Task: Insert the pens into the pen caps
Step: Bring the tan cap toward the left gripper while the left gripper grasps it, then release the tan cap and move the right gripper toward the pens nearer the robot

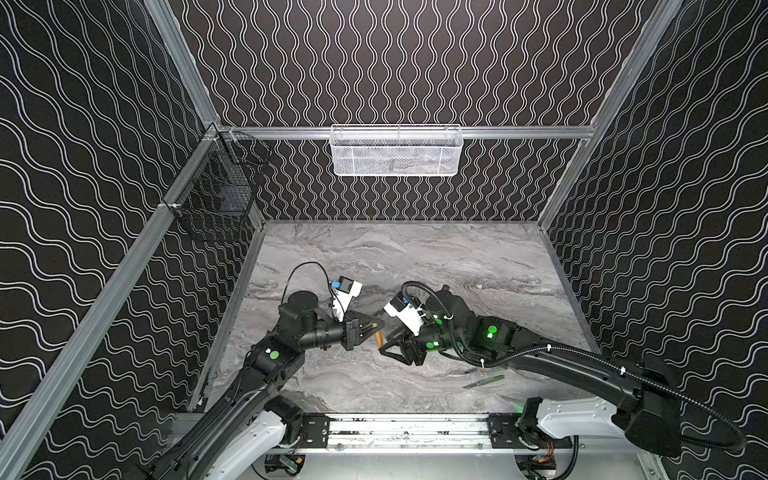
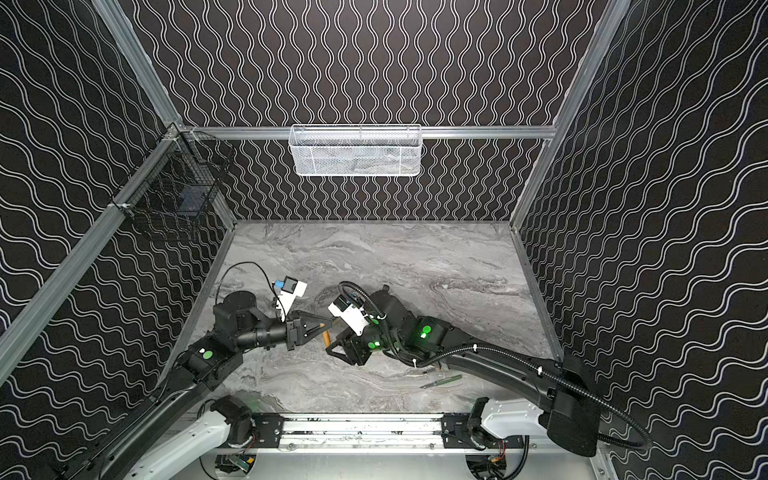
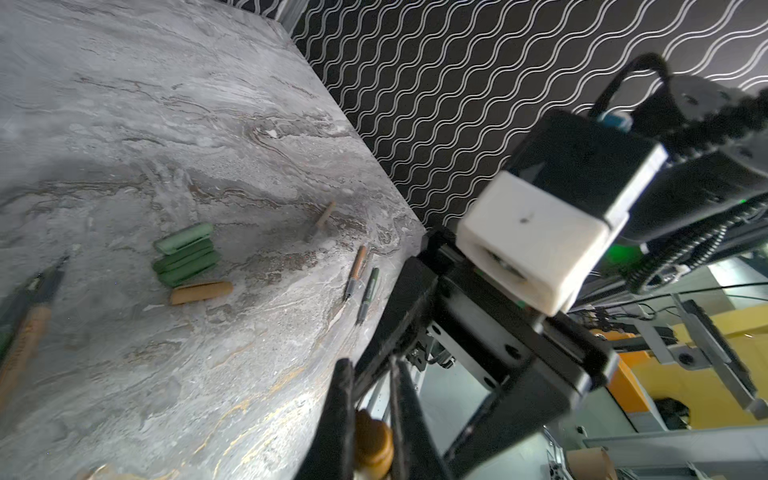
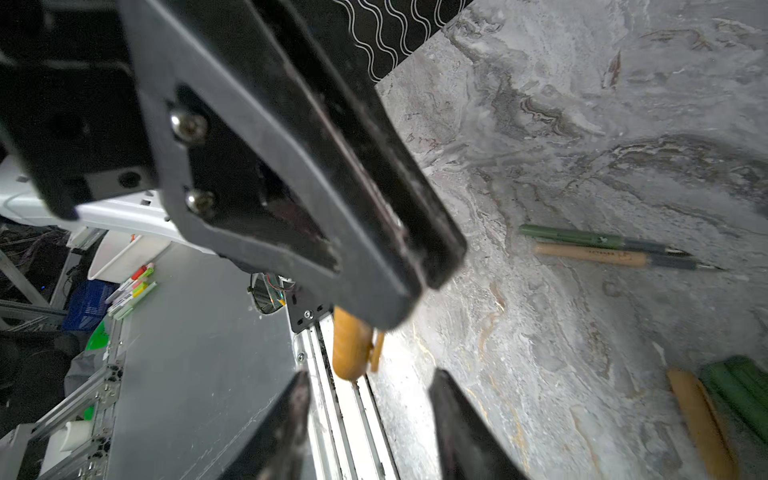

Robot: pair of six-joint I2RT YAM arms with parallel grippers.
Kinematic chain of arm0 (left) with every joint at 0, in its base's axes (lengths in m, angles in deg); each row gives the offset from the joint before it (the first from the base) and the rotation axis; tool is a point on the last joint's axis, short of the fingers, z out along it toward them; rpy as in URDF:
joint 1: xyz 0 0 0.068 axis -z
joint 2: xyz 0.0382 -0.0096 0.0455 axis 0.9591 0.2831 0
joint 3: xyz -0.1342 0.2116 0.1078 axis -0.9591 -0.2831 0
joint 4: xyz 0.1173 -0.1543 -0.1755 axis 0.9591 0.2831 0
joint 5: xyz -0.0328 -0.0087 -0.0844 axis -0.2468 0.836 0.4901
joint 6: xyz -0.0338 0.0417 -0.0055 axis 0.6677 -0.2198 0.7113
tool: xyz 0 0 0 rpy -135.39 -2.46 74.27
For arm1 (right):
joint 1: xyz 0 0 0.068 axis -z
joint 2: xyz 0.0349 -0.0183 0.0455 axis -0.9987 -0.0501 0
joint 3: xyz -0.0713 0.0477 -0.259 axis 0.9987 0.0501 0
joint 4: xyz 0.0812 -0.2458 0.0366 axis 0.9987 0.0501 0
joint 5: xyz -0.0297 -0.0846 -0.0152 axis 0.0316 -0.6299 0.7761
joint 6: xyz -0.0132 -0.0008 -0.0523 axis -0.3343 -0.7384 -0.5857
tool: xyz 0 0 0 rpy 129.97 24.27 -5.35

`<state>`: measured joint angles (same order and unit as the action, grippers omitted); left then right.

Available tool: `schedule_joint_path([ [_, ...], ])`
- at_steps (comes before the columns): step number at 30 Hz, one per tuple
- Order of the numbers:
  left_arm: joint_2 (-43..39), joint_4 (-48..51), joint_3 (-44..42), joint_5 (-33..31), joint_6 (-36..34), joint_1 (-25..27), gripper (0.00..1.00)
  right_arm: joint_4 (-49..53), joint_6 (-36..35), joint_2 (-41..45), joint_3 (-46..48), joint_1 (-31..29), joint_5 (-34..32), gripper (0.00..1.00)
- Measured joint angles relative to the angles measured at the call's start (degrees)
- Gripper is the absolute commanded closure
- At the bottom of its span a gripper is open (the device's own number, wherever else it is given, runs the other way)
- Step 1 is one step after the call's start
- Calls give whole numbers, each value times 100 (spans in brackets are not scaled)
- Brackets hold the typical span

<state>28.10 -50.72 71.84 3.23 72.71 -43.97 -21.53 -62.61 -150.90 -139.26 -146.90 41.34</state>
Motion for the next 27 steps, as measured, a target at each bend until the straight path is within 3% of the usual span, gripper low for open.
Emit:
schedule_joint_path([
  [2,-7,531,275,-369,-229,0,100,267,24,85,-11,-2,-254,16],
  [6,-151,1447,632,-938,-577,0,100,1023,299,162,-26,140,-833,5],
  [11,-507,2155,800,-1226,-833,-2,100,2337,1152,162,107,1062,-1580,2],
  [18,-953,2564,935,-1224,-1137,-4,100,4131,1912,433,358,1309,-2341,1],
  [27,-1272,2496,769,-949,-1158,-2,100,4817,2610,691,1064,1300,-2166,0],
])
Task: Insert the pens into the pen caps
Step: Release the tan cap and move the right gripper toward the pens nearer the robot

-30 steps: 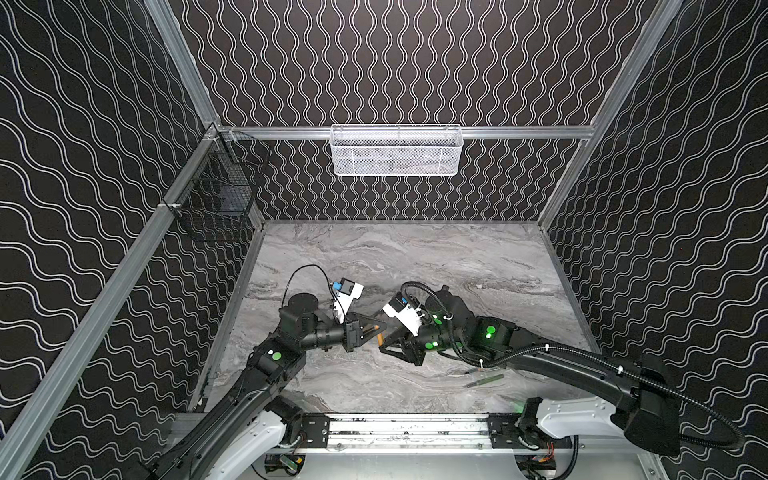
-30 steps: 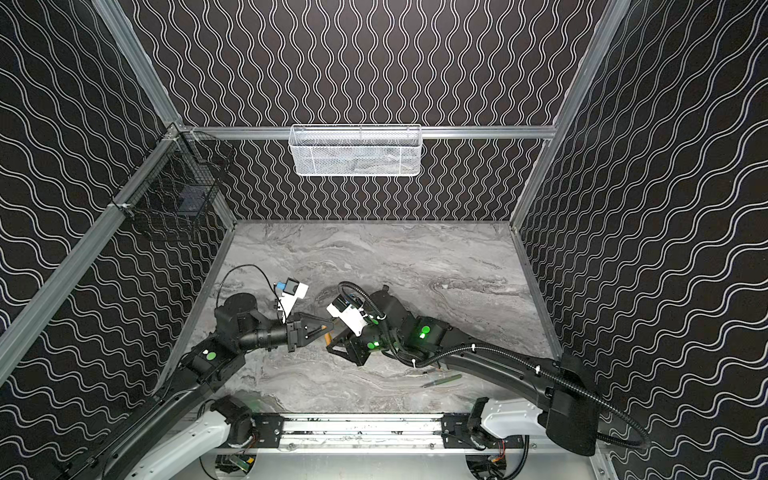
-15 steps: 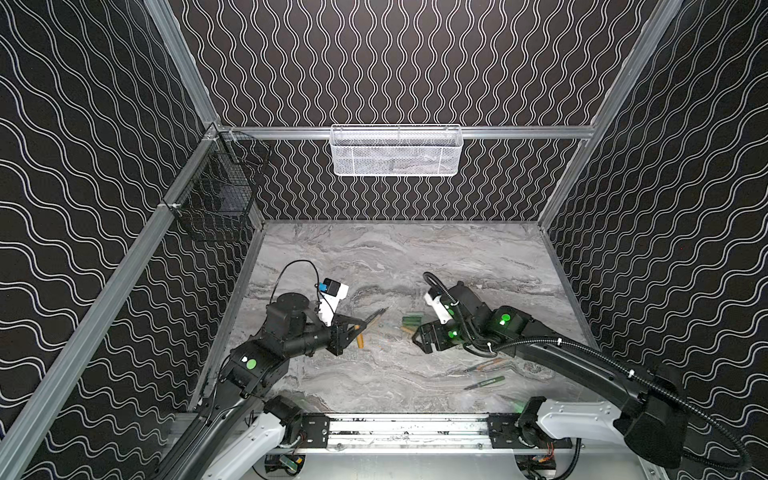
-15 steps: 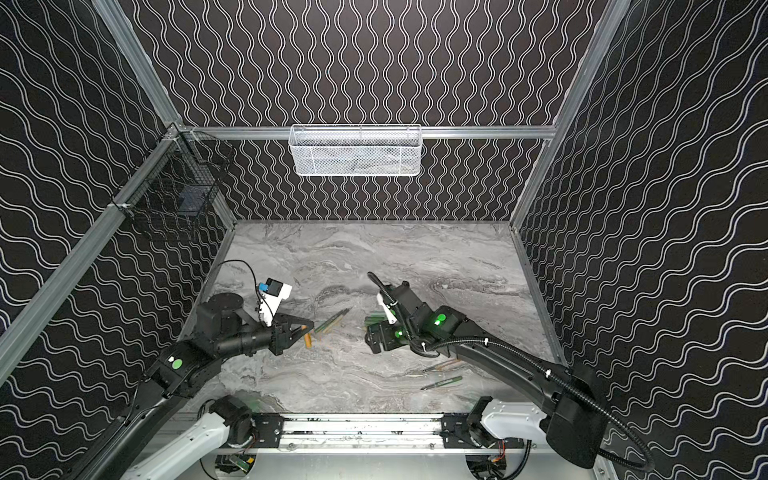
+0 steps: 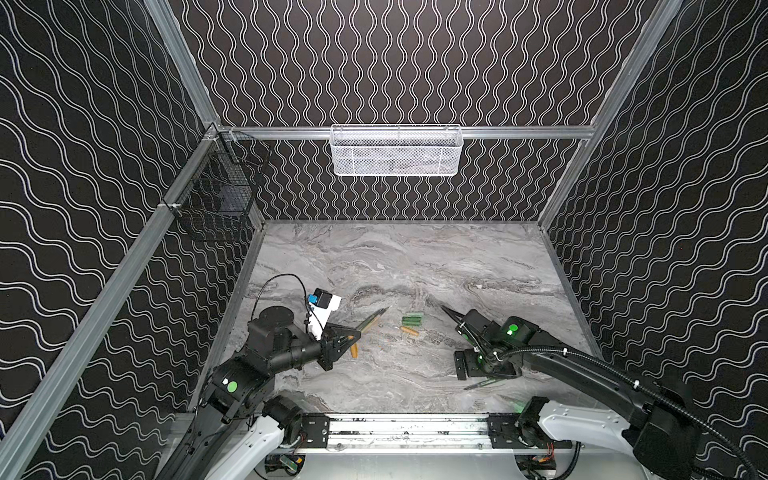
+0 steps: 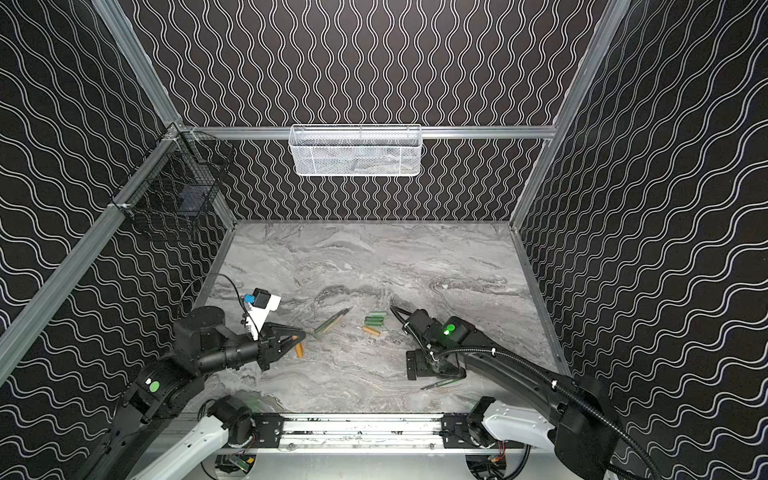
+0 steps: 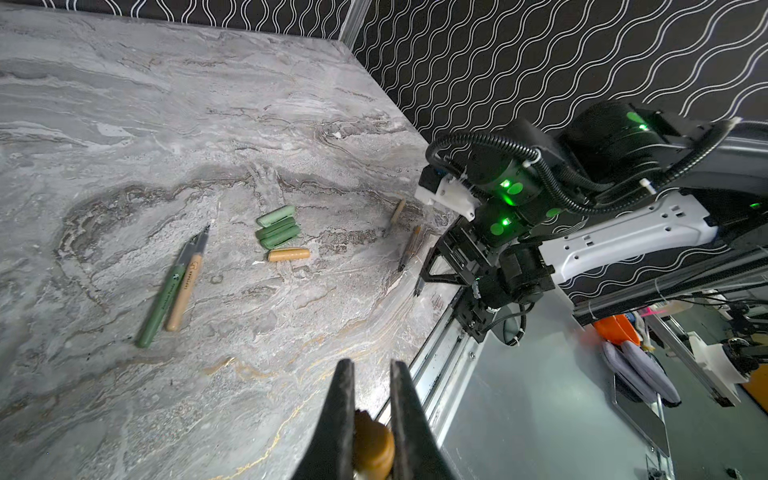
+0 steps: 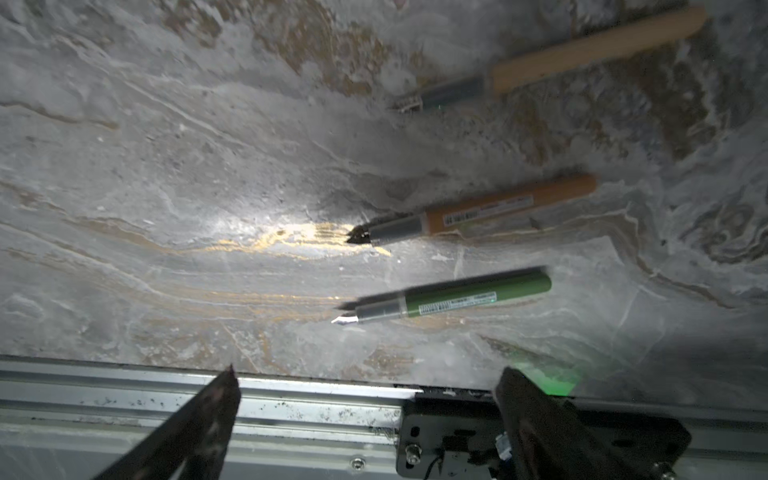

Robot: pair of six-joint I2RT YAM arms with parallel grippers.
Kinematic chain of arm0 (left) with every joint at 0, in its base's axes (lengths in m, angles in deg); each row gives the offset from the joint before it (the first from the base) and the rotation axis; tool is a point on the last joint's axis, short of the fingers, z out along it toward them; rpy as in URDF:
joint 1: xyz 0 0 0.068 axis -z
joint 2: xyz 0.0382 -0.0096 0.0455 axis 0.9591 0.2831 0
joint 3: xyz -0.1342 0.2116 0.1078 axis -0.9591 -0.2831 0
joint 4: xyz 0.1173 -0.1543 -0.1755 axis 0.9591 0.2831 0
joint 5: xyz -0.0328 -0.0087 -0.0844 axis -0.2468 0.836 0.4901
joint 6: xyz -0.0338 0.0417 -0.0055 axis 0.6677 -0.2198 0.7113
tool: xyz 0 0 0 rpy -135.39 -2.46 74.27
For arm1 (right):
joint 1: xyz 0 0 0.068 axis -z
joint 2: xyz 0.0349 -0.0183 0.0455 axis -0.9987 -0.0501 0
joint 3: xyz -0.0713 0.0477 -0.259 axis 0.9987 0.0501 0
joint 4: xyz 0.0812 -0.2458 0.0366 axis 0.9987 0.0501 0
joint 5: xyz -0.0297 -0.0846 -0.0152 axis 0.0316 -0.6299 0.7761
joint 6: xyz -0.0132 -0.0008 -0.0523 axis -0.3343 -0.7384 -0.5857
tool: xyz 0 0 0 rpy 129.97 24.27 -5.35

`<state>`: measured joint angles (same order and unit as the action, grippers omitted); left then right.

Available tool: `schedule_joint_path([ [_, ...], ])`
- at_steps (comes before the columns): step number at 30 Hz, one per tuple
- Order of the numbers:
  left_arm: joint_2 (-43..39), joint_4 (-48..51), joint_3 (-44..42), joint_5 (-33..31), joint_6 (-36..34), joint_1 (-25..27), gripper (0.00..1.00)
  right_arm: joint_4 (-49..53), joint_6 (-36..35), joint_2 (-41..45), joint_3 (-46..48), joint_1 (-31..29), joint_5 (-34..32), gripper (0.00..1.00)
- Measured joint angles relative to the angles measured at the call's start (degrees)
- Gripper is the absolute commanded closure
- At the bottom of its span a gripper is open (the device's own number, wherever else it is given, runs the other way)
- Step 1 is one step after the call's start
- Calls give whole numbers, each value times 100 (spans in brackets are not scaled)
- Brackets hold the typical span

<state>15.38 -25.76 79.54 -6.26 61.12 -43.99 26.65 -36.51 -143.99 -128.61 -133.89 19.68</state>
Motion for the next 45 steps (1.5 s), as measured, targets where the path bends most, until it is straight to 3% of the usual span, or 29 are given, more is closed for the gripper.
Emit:
schedule_joint_path([
  [8,-63,-17,-9,144,-90,-2,100,-55,177,-369,105,105,151,1],
  [19,-155,-20,-15,131,-90,-2,100,-476,46,-214,369,1919,-87,0],
  [29,-142,-20,-15,116,-90,-2,100,-935,120,-184,509,2710,-114,0],
  [35,-140,-20,-15,111,-90,-2,100,-1401,157,-260,852,3246,238,1],
  [45,-120,-17,-15,48,-90,-4,100,-1722,109,-157,1287,3331,918,1],
])
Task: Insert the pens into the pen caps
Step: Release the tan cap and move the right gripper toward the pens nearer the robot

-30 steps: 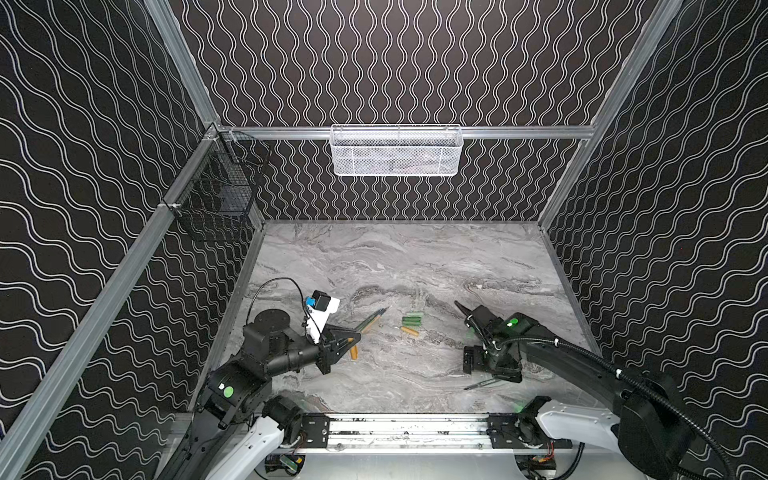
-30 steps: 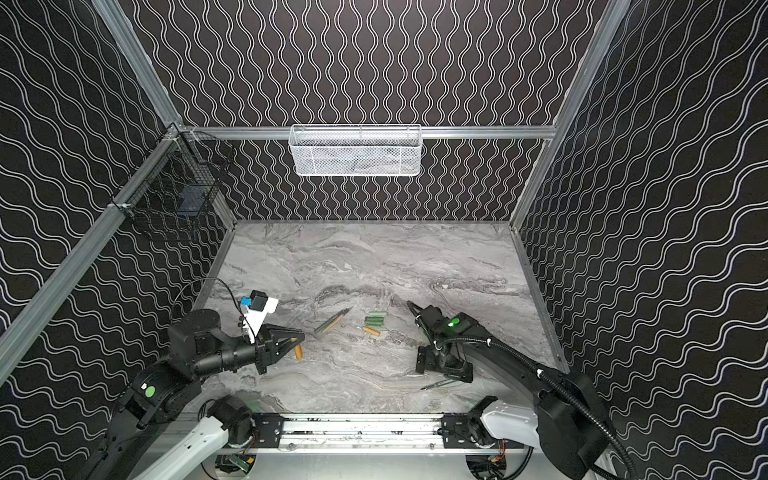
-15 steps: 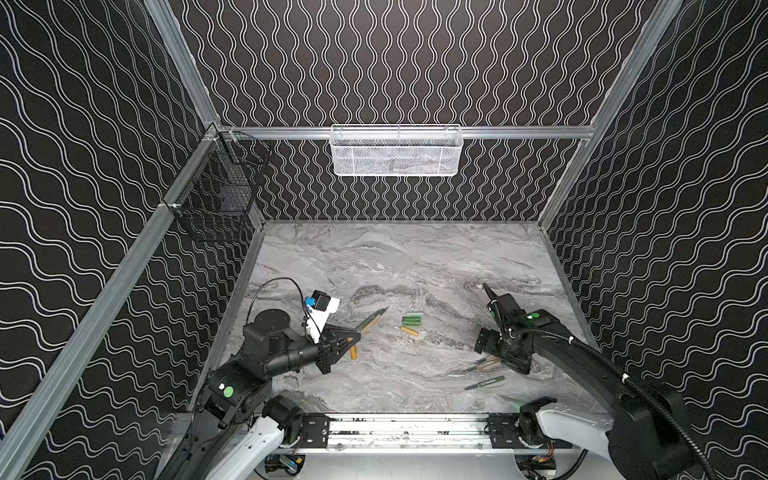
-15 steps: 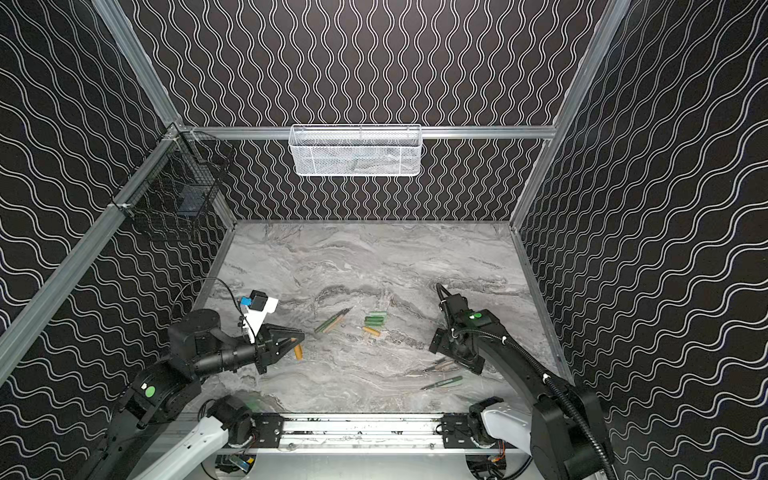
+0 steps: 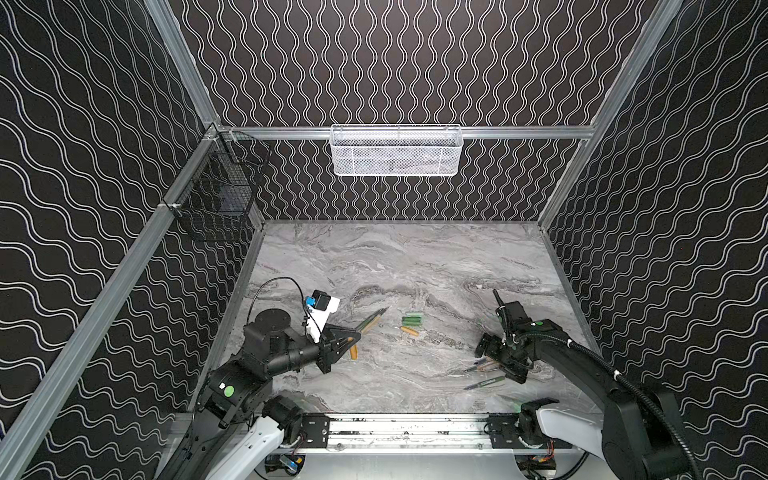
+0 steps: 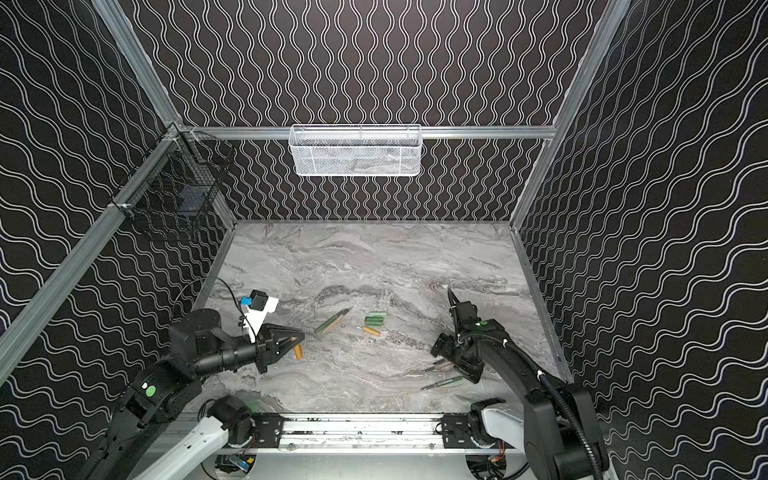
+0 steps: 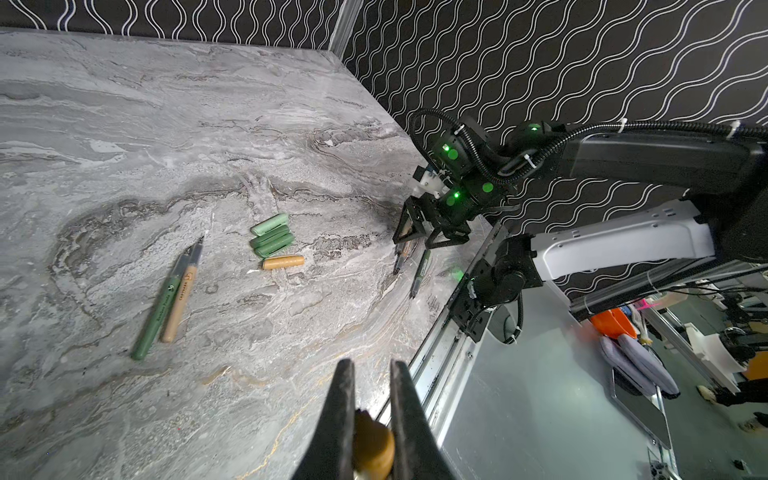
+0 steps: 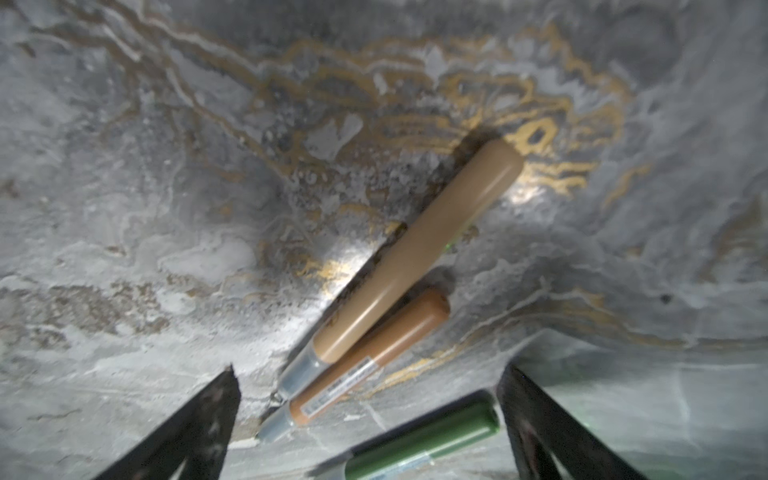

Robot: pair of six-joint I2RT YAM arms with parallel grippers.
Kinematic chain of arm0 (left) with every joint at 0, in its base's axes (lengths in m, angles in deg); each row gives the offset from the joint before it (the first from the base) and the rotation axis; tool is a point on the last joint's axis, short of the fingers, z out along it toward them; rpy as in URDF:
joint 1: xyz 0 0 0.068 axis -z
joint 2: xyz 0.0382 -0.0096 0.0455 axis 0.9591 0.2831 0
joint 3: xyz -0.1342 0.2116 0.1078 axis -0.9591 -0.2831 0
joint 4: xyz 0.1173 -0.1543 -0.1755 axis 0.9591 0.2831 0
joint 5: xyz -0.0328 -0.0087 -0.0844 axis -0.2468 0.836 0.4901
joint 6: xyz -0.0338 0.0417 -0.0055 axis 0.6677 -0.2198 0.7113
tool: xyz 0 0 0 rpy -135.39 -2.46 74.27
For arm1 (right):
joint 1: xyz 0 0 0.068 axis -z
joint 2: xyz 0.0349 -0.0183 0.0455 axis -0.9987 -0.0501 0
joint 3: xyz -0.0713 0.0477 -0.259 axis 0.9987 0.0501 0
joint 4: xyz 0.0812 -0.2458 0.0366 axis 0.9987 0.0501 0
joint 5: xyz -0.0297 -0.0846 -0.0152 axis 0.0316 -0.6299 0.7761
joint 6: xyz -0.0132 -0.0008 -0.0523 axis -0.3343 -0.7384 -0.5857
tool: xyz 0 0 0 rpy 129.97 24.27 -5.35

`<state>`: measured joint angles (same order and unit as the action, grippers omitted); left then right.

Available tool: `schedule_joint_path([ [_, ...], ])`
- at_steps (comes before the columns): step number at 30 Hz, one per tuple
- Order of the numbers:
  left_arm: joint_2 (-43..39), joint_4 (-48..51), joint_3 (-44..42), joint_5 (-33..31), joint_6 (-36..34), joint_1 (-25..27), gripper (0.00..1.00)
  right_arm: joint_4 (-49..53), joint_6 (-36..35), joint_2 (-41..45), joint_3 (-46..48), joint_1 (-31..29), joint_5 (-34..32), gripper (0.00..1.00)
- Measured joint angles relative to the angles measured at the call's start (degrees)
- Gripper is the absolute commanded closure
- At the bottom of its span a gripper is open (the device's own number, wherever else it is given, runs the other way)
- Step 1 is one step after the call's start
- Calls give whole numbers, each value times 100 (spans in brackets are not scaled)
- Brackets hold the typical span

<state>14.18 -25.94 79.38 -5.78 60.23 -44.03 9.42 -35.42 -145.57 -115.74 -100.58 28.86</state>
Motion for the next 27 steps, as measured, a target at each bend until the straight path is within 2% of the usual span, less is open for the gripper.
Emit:
schedule_joint_path([
  [8,22,0,0,-42,0,0,100,-201,-85,227,129,-219,601,0],
  [10,28,0,0,-57,0,0,100,-308,-55,177,122,-525,728,1],
  [15,37,0,0,-79,0,-4,100,-520,304,-243,-160,-1941,955,0],
  [20,39,0,0,-79,0,-9,100,-195,229,-638,-1075,-2634,553,1],
  [22,39,0,0,-79,0,-9,100,11,-22,-807,-1456,-2857,238,2],
  [27,39,0,0,-81,0,-9,100,564,-1021,-1335,-2059,-3635,-79,7],
])
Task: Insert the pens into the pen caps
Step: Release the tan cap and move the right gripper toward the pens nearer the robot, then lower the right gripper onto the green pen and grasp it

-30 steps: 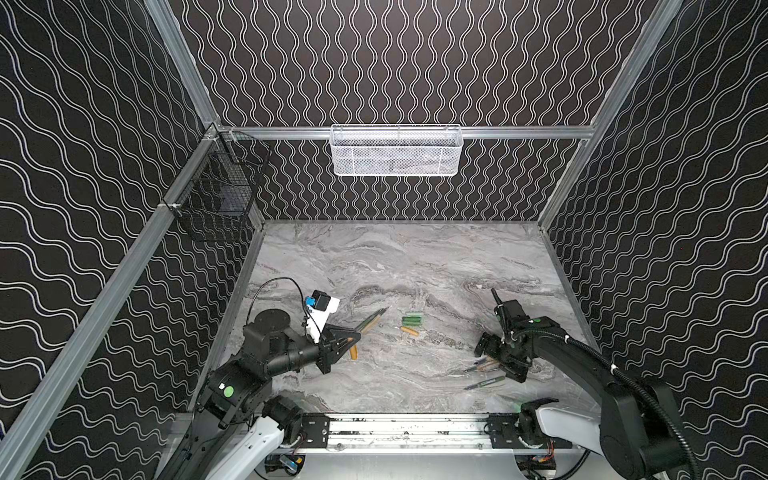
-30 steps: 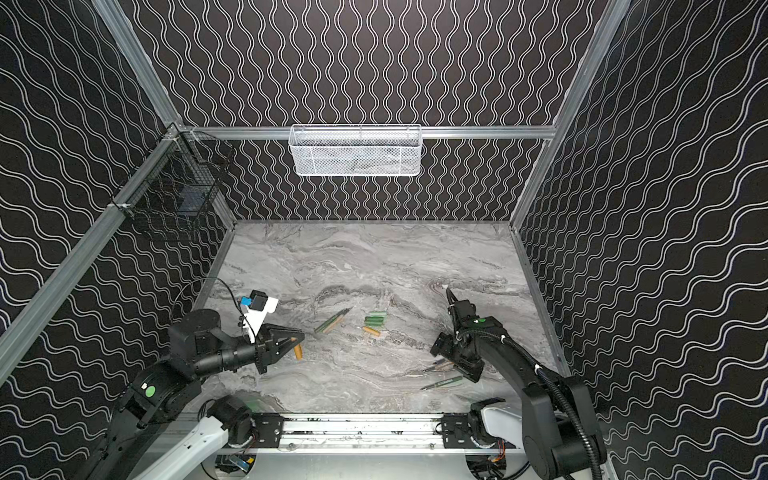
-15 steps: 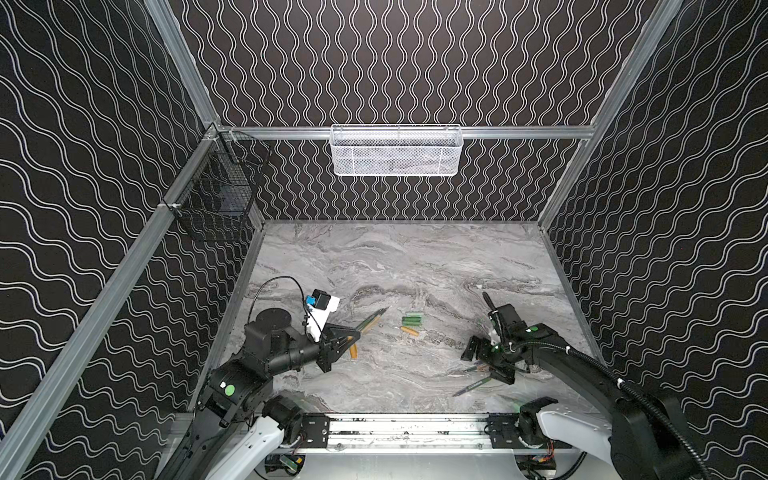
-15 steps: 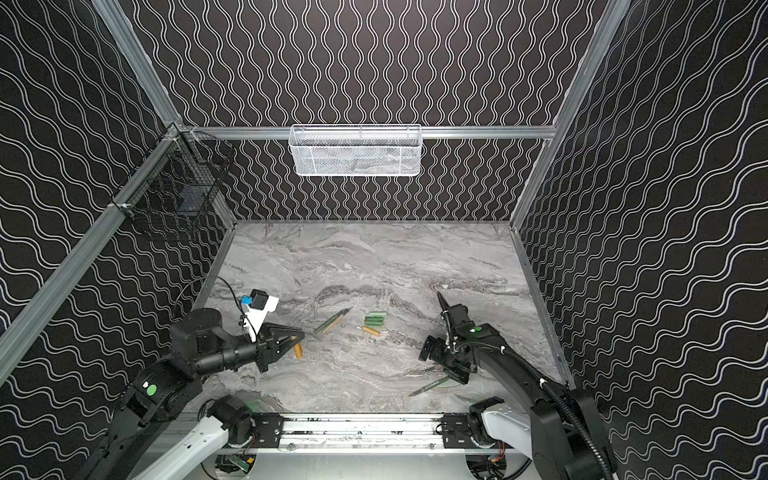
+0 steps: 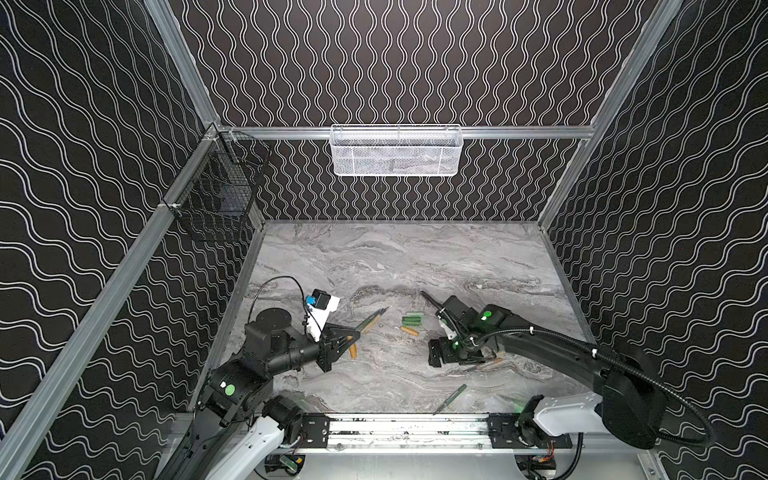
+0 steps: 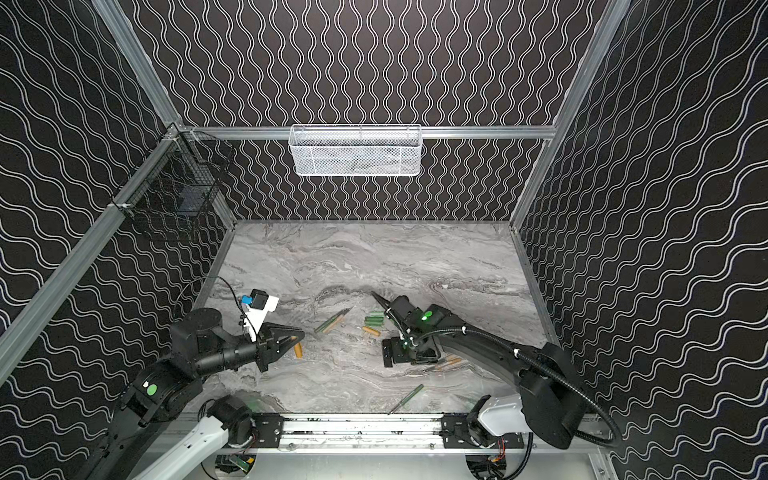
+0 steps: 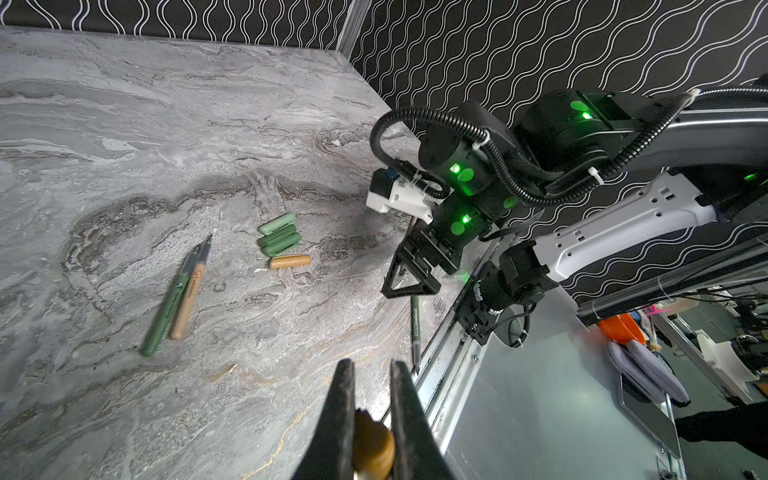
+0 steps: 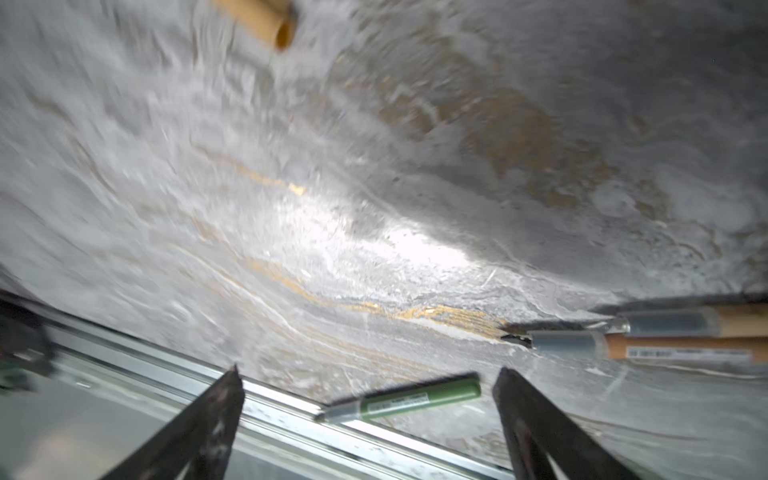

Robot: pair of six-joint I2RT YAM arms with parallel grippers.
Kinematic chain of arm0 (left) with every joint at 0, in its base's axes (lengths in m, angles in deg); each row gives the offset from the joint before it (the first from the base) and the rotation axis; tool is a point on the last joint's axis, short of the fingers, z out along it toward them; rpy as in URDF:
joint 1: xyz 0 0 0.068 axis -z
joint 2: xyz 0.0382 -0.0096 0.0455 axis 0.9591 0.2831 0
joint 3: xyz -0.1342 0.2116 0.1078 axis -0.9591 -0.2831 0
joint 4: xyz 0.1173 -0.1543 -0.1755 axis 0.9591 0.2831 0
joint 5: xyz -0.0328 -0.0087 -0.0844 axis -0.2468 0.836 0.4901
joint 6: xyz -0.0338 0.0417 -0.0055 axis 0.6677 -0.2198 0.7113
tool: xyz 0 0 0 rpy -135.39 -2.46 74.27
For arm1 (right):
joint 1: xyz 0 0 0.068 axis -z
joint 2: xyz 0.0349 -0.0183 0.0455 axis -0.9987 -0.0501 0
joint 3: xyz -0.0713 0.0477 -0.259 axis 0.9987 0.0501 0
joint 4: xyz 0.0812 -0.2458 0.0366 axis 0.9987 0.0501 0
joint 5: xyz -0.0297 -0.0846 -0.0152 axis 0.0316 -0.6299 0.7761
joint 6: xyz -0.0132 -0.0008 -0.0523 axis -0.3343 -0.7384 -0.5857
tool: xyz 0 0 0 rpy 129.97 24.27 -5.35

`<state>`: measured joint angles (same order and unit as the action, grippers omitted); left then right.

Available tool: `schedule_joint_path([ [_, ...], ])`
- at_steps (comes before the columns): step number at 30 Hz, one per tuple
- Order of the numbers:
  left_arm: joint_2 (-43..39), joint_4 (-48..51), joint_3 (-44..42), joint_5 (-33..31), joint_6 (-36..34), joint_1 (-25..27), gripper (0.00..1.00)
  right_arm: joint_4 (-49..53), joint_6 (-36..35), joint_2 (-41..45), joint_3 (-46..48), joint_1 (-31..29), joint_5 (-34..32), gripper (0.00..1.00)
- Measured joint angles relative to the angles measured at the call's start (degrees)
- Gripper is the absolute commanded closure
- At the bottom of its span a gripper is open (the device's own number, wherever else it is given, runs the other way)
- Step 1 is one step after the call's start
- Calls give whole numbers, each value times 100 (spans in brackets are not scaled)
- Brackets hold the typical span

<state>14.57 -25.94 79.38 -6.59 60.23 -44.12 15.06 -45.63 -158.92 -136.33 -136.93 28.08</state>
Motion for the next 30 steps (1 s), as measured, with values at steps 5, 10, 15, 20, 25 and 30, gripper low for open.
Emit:
schedule_joint_path([
  [5,-59,11,0,-105,0,-11,100,400,-678,-267,-157,-1045,22,18],
  [10,-151,11,0,-125,0,-81,100,706,-710,-527,-101,-1515,-188,31],
  [15,-164,9,0,-101,-2,-173,100,975,-334,-560,11,-1912,-697,36],
  [20,-114,2,-2,0,-2,-345,100,1095,107,-459,315,-2216,-1165,34],
  [25,-52,-31,-26,127,-4,-531,100,1104,413,-293,595,-2398,-1176,31],
  [30,-7,-90,-31,238,-9,-686,100,876,466,-625,505,-2430,-1292,28],
])
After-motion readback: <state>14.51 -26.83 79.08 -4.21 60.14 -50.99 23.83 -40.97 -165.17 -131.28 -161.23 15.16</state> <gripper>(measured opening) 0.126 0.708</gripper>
